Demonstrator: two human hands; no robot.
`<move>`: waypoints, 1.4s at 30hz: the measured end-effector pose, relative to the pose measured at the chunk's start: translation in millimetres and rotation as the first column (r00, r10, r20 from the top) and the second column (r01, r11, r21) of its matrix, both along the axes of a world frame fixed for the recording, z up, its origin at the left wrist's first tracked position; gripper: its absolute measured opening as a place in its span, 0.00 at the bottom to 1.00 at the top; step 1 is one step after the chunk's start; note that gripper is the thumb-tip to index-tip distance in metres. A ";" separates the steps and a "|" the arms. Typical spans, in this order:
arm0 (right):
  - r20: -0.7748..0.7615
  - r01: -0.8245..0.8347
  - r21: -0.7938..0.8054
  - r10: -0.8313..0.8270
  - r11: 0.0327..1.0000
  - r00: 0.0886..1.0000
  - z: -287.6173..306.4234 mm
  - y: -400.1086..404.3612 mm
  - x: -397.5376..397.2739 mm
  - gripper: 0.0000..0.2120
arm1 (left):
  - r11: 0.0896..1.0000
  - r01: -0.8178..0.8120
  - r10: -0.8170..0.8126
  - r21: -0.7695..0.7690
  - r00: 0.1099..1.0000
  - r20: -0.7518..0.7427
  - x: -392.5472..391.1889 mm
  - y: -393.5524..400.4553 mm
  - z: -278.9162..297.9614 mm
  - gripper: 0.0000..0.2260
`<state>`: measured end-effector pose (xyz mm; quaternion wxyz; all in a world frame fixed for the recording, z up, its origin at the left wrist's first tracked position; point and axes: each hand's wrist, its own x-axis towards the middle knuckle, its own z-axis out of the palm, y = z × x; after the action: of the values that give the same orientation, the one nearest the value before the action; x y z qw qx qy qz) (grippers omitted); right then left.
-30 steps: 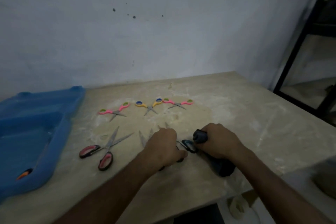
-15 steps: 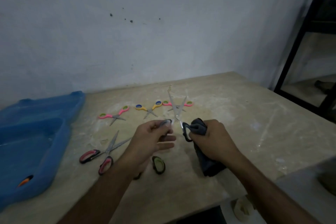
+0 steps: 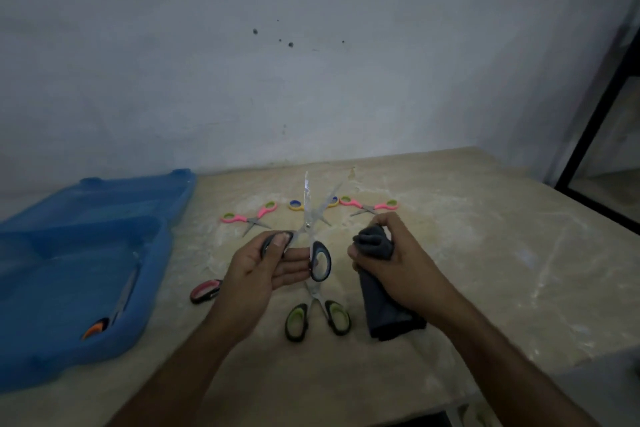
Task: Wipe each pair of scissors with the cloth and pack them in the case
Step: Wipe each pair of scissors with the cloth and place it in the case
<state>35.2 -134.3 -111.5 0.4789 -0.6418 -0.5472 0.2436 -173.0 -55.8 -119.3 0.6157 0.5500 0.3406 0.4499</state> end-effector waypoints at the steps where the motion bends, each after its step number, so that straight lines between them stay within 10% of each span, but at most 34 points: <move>1: -0.001 0.022 0.002 -0.022 1.000 1.000 0.5 1.0 -1.1 0.18 | 1.000 0.011 -0.011 -0.011 1.000 -0.004 -2.0 0.6 -2.2 0.13; 7: -0.067 0.046 -0.035 -0.048 0.998 0.997 20.2 -1.2 -15.1 0.12 | 0.994 0.071 -0.068 -0.077 0.997 0.043 -3.3 -2.0 -12.6 0.13; 11: 0.612 -0.177 0.252 -0.015 0.952 0.791 17.2 0.3 -37.1 0.12 | 0.994 0.085 -0.082 -0.067 0.996 0.041 -3.2 -1.8 -15.1 0.13; 14: 0.784 -0.226 0.173 0.005 0.959 0.621 2.0 14.0 -35.1 0.20 | 0.995 0.099 -0.099 -0.015 0.995 0.003 -6.2 -3.7 -15.2 0.12; 23: 0.605 0.071 0.395 -0.318 0.916 0.730 24.9 29.7 3.3 0.16 | 0.995 0.083 -0.082 -0.053 0.996 0.017 -11.0 -0.8 -16.1 0.11; 28: 0.780 -0.239 0.249 -0.048 0.939 0.624 2.9 11.8 -38.1 0.20 | 0.995 0.082 -0.081 -0.054 0.997 0.018 -10.8 -1.1 -17.0 0.11; 34: 0.594 0.082 0.367 -0.301 0.927 0.746 19.2 33.1 9.4 0.16 | 0.997 0.055 -0.054 -0.061 0.998 0.027 -12.4 1.3 -15.4 0.11; 42: 0.739 -0.106 0.297 -0.158 0.949 0.655 11.5 24.4 -38.8 0.20 | 0.996 0.088 -0.087 -0.024 0.996 0.025 -8.6 -1.5 -13.5 0.12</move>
<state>-3.6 -109.9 -100.1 0.3075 -0.6079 -0.7181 -0.1420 -181.6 -57.3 -132.8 0.6456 0.5513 0.3144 0.4247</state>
